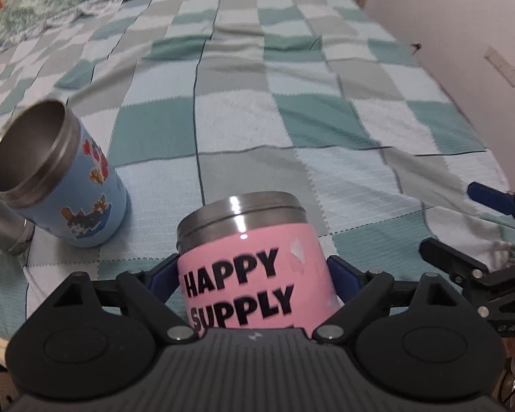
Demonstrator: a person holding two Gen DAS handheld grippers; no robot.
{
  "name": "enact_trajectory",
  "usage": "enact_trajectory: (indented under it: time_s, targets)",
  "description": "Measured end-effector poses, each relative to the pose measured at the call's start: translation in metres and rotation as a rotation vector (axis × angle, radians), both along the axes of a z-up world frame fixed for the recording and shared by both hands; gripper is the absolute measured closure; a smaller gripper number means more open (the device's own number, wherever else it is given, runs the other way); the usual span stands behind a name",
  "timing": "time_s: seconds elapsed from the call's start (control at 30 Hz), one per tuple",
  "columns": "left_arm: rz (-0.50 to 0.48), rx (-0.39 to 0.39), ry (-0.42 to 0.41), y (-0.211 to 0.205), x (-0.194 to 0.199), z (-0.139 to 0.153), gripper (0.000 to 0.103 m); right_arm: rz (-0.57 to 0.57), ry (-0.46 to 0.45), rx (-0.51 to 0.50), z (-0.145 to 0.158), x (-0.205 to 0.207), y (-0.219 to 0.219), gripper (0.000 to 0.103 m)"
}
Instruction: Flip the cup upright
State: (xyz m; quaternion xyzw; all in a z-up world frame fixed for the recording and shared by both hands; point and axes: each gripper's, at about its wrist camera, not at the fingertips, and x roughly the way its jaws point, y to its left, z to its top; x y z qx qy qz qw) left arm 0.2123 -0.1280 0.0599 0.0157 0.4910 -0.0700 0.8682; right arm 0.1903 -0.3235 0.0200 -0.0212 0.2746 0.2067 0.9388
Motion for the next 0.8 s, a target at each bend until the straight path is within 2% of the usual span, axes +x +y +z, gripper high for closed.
enact_trajectory:
  time_s: [0.13,0.27,0.37,0.5,0.63,0.8]
  targets:
    - [-0.03,-0.045,-0.075,0.008,-0.015,0.017,0.014,-0.007,-0.017,0.015,0.005,-0.011,0.004,0.0]
    - [-0.054,-0.074,-0.187,0.013,-0.03,0.036,0.016,-0.007,-0.037,0.032,0.009,-0.02,0.008,0.0]
    - [-0.053,-0.067,-0.283,0.014,-0.033,0.046,0.017,-0.016,-0.048,0.048,0.01,-0.024,0.011,0.0]
    - [-0.03,-0.016,-0.402,0.01,-0.027,0.054,0.017,-0.038,-0.058,0.071,0.009,-0.023,0.012,0.0]
    - [0.005,0.019,-0.415,0.009,-0.009,0.047,0.017,-0.062,-0.057,0.102,0.006,-0.019,0.014,0.0]
    - [0.024,0.023,-0.412,0.012,0.008,0.023,0.017,-0.084,-0.06,0.113,0.001,-0.009,0.02,0.0]
